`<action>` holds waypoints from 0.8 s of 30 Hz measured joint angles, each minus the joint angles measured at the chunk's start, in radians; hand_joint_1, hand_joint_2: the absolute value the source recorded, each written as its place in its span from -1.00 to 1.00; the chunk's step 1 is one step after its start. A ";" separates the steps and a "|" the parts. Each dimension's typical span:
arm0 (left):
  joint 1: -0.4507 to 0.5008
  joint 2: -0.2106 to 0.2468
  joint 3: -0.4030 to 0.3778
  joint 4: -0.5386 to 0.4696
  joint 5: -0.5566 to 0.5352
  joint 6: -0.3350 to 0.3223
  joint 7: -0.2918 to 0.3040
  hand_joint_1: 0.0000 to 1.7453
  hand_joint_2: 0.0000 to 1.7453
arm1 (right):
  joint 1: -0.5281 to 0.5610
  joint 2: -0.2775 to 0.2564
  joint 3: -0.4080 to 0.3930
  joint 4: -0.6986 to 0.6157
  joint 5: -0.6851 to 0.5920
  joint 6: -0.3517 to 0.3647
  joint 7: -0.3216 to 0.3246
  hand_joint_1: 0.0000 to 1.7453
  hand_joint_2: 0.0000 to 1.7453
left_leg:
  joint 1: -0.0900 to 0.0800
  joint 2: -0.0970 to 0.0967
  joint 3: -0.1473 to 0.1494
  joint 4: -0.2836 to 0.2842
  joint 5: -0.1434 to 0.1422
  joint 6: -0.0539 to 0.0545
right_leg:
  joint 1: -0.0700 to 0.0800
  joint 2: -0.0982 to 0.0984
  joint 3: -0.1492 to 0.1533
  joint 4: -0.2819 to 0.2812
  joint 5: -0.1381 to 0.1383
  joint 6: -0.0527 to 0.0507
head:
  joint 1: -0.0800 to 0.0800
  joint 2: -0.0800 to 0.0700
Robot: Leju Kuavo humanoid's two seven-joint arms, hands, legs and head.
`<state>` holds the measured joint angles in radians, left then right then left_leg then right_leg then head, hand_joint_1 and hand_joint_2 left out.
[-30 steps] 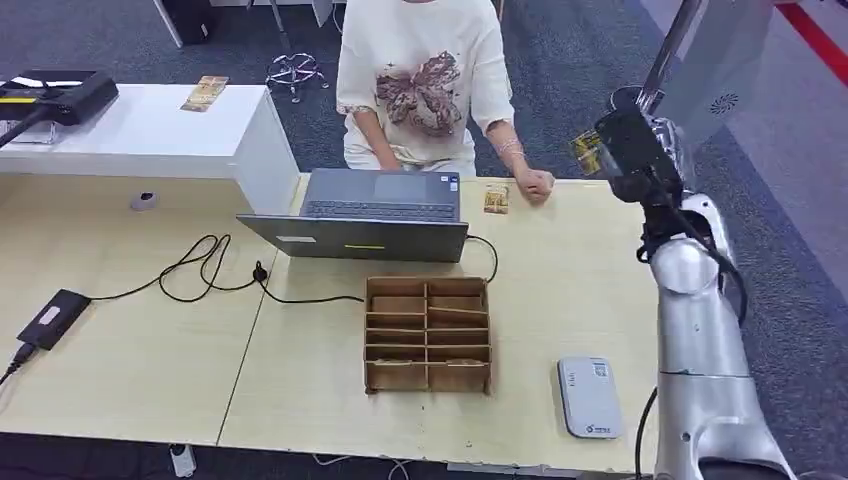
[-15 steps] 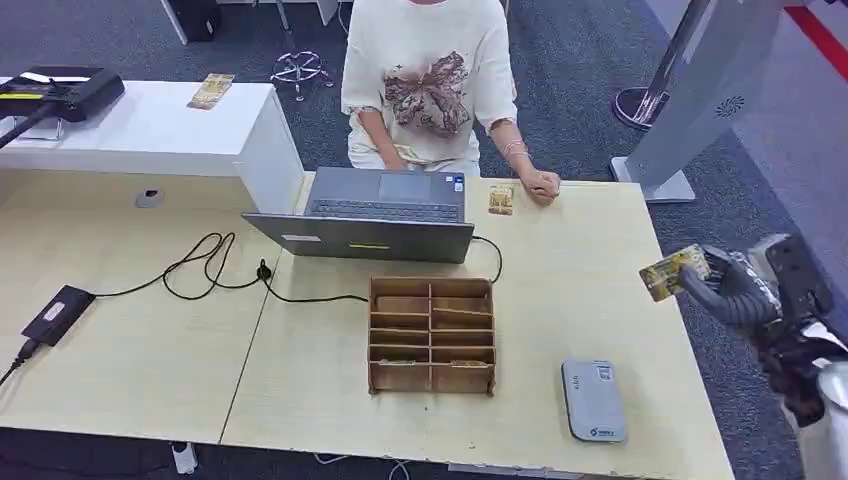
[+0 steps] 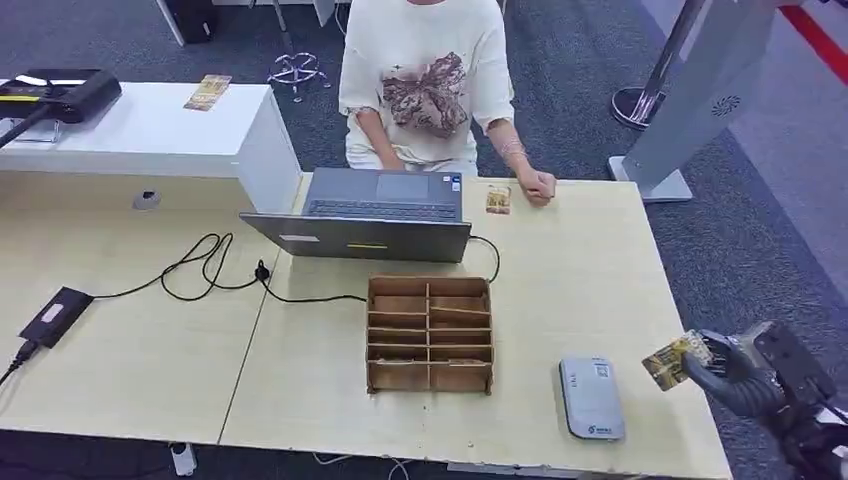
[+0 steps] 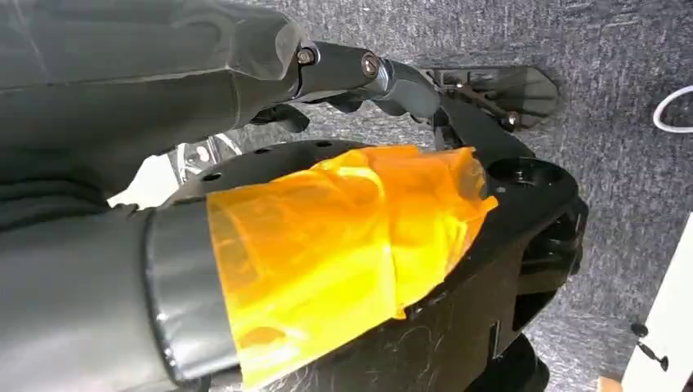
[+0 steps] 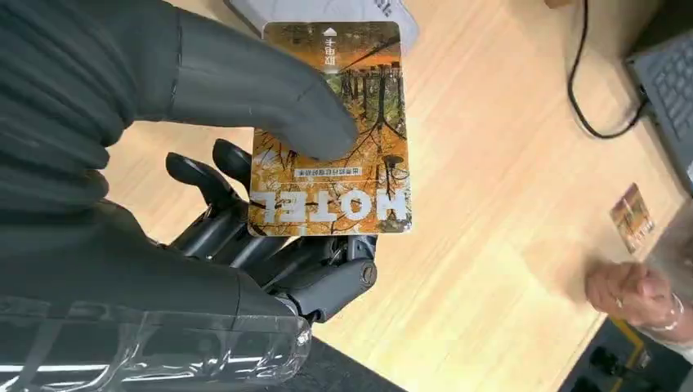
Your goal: Pass the card to the sensor for recognition and then transmit it.
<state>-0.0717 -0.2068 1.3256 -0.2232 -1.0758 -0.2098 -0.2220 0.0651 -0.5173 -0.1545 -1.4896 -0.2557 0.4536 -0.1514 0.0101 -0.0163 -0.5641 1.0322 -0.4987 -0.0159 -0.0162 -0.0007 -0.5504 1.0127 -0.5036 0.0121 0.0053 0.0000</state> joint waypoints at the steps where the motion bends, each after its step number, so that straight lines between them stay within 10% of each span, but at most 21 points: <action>1: 0.000 0.000 0.000 0.000 0.000 0.000 -0.001 -1.00 -1.00 | 0.000 0.000 0.007 -0.004 0.008 -0.001 0.001 1.00 1.00 | 0.000 0.001 0.000 0.000 0.000 0.000 | 0.000 0.001 0.000 0.000 0.000 0.000 | 0.000 0.000; 24: -0.005 0.000 0.000 0.000 -0.006 0.003 0.005 -1.00 -1.00 | -0.106 0.005 0.256 0.135 0.174 -0.105 -0.006 1.00 1.00 | 0.000 0.000 0.000 0.000 0.000 0.000 | 0.000 0.000 0.001 0.000 0.001 0.001 | 0.000 0.000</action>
<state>-0.0770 -0.2071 1.3256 -0.2232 -1.0819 -0.2064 -0.2174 -0.0413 -0.5123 0.1011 -1.3546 -0.0812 0.3487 -0.1576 0.0101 -0.0161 -0.5644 1.0325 -0.4984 -0.0156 -0.0162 -0.0005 -0.5496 1.0131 -0.5030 0.0130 0.0057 0.0000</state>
